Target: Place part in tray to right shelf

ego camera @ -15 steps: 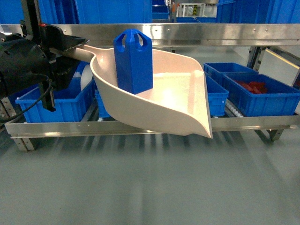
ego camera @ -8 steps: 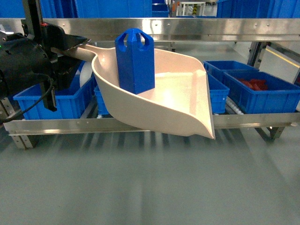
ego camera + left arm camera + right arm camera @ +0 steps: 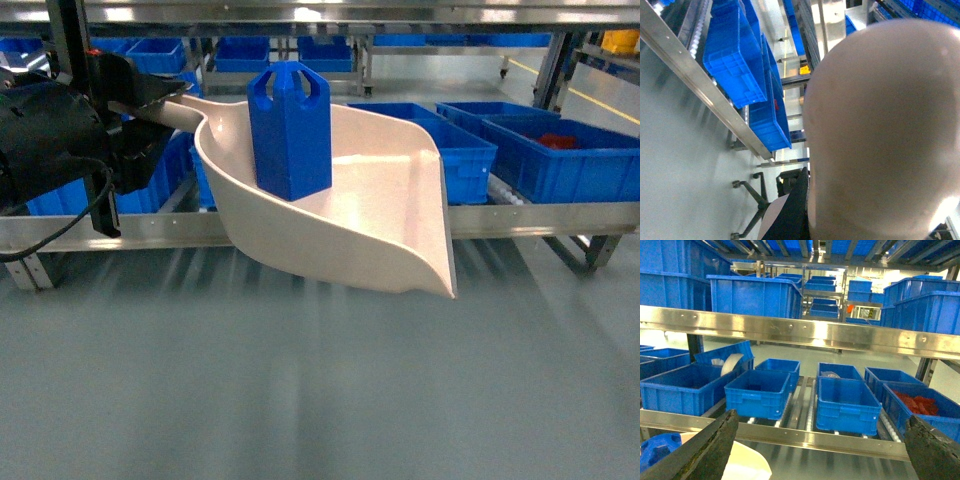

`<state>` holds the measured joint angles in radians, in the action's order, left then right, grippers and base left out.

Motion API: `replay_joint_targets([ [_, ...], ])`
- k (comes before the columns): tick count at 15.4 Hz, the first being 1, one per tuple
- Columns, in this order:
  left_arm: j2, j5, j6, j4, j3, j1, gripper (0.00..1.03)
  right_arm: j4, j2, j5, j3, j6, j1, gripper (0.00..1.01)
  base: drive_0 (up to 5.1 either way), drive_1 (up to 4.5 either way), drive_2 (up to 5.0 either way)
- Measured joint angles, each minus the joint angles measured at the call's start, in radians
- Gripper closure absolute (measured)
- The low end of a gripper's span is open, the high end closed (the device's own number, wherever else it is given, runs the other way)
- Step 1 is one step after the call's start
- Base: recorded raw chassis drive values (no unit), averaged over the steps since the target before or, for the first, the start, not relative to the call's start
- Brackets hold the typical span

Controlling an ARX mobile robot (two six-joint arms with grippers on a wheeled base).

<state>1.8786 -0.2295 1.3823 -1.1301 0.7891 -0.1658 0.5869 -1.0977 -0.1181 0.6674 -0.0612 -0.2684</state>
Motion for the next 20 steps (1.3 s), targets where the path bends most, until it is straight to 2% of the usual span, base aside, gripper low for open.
replay_joint_targets([
  [20,0.0,0.0,-0.001,0.0,-0.001,0.0,0.87,-0.001,0.0,0.0,-0.001,0.0,0.0,0.03,0.0,0.0,0.0],
])
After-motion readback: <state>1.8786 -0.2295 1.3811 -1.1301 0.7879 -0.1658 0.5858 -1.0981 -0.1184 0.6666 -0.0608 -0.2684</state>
